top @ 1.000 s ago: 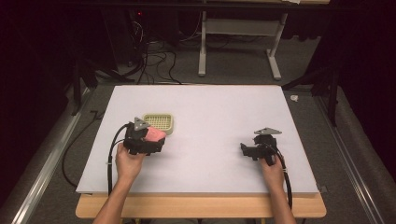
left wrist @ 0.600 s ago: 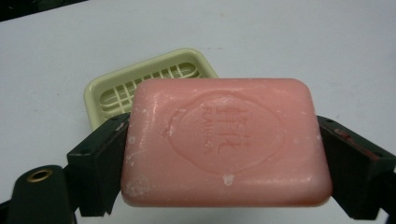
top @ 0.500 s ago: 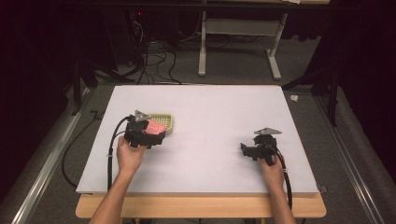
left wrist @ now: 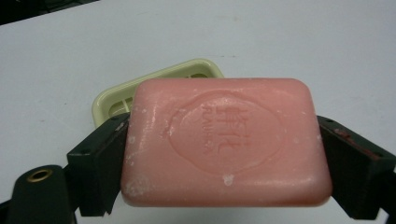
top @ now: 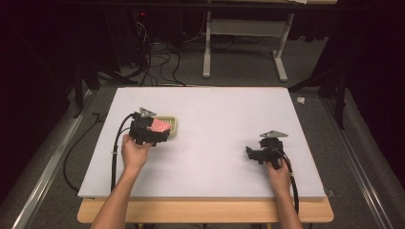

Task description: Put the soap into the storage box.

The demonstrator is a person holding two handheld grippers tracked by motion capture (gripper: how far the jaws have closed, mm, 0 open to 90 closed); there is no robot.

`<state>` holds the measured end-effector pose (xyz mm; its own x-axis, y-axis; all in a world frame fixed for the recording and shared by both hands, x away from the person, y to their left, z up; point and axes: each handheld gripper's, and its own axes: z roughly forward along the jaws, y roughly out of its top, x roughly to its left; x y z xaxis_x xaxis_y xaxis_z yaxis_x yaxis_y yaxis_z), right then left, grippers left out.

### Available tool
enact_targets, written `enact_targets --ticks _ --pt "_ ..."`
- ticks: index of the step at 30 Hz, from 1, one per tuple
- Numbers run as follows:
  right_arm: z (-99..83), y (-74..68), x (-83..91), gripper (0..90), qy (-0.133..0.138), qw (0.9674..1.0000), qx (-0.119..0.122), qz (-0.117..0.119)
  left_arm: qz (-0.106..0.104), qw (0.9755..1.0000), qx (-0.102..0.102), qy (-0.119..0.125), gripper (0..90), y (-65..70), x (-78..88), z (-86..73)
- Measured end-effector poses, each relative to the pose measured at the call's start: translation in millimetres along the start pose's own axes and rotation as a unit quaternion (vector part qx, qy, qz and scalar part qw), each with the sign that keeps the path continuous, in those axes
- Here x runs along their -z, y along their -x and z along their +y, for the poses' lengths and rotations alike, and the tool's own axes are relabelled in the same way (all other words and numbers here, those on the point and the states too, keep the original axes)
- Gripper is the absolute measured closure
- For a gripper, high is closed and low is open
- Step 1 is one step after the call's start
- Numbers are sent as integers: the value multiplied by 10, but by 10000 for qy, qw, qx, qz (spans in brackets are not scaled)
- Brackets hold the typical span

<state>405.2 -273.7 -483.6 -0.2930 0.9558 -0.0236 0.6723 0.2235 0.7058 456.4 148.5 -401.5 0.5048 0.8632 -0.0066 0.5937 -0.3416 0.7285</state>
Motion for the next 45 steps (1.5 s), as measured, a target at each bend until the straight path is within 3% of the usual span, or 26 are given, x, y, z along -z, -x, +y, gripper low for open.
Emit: enact_targets --ticks 21,33,45 --pt "0 2 -1 146 2 10000 -6 8 135 9991 256 -326 137 -102 -293 93" --pt "0 2 -1 146 2 10000 -4 7 319 9975 298 -550 137 -137 -475 67" --pt "0 2 -1 146 1 10000 -9 6 332 9962 435 -680 137 -177 -602 51"
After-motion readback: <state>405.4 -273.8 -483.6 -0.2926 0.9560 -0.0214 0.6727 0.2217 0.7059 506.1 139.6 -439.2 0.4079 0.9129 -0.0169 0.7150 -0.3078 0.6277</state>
